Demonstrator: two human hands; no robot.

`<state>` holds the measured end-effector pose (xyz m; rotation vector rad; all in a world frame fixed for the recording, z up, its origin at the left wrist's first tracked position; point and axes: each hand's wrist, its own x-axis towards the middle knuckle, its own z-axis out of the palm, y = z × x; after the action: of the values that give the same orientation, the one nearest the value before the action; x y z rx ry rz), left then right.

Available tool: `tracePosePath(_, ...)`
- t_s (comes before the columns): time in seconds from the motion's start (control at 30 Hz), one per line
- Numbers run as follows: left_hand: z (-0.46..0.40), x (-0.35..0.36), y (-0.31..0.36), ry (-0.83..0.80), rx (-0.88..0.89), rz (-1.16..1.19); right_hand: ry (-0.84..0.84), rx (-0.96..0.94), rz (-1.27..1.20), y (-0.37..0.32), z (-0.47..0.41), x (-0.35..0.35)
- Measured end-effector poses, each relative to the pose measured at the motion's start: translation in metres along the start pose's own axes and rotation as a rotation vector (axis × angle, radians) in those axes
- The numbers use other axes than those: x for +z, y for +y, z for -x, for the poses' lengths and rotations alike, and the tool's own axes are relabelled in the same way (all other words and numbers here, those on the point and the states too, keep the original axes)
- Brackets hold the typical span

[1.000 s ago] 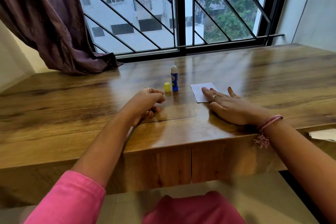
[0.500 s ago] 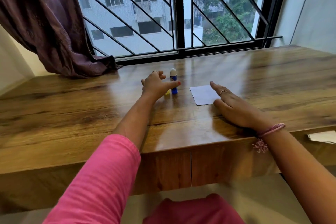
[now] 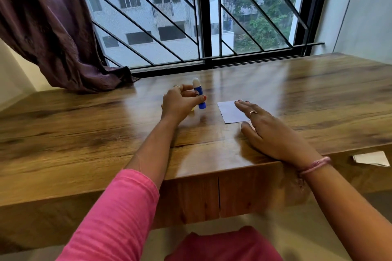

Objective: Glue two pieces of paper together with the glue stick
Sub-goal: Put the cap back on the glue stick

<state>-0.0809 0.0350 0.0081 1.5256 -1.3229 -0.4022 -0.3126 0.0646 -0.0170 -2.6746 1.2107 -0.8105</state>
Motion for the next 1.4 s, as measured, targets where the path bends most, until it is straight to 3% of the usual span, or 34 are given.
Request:
tracePosePath(0.17, 0.026, -0.017, 0.008, -0.069, -0.006, 0.249, 0.131, -0.066, 0.020, -0.013, 0.014, 0.000)
tracePosePath(0.4, 0.059, -0.027, 0.011, -0.252, -0.056, 0.363, 0.137, 0.028, -0.312, -0.031, 0.017, 0.002)
tracePosePath(0.83, 0.068, -0.026, 0.018, -0.438, -0.049, 0.373, -0.119, 0.272, -0.982, -0.041, -0.009, 0.009)
tracePosePath(1.07, 0.068, -0.027, 0.016, -0.687, -0.074, 0.471, -0.244, 0.190, -1.005, -0.035, -0.009, 0.003)
tracePosePath(1.27, 0.069, -0.026, 0.016, -0.614, 0.012, 0.445, -0.288, 0.185, -0.944, -0.039, -0.012, 0.000)
tracePosePath(1.4, 0.069, -0.023, 0.015, -0.539, 0.007, 0.411, -0.207, 0.270, -0.886, -0.042, -0.015, 0.008)
